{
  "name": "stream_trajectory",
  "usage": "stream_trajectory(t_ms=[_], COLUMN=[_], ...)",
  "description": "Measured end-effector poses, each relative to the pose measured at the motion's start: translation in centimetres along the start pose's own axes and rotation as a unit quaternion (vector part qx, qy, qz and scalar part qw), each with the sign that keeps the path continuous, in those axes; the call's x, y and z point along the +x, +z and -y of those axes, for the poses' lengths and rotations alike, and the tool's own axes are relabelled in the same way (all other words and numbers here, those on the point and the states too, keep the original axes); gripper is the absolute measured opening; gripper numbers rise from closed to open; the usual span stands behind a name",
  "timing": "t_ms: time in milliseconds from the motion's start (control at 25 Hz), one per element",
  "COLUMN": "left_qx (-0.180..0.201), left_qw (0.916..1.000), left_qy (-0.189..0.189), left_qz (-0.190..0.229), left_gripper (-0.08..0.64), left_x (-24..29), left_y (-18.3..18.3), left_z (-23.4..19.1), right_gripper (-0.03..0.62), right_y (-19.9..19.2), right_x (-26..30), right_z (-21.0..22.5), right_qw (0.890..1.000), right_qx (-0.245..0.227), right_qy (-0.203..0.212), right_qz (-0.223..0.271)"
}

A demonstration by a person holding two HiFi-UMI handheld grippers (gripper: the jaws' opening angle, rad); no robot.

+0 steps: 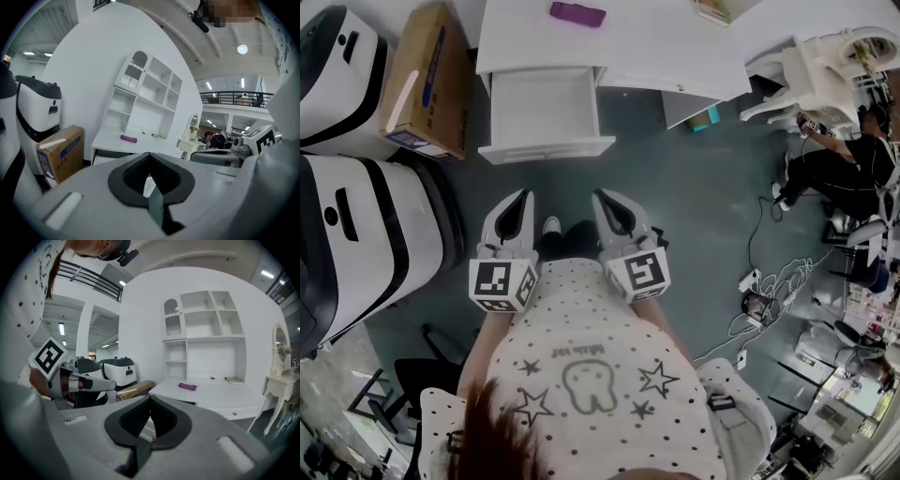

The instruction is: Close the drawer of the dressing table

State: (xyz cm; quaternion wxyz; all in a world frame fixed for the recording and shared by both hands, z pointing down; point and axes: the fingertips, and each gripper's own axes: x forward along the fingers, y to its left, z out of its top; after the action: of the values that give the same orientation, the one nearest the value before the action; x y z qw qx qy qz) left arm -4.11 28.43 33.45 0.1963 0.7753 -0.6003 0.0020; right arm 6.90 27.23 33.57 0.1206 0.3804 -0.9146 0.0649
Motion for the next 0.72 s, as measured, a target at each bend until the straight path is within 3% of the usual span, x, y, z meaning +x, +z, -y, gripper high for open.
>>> stream_trajectory(t_ms=[440,720], left_qx=[-0.013,-0.018], left_qw=[0.9997,0.9988], left_qy=[0.018,0.045], left_qz=[-0.008,0.000], left_gripper=[-0.005,-0.004], left_x=[0.9,3.8], left_y=[-0.4,0.3], left_z=[0.0,0.5], right_gripper=[-0.003,-0.004], right_y=[0.0,0.7], right_x=[0.5,1.7], right_z=[1.1,4.7], right_qw=[1.000,0.999], right_qx=[0.002,-0.005], right_qy=[0.015,0.031], right_qz=[-0.001,0.003])
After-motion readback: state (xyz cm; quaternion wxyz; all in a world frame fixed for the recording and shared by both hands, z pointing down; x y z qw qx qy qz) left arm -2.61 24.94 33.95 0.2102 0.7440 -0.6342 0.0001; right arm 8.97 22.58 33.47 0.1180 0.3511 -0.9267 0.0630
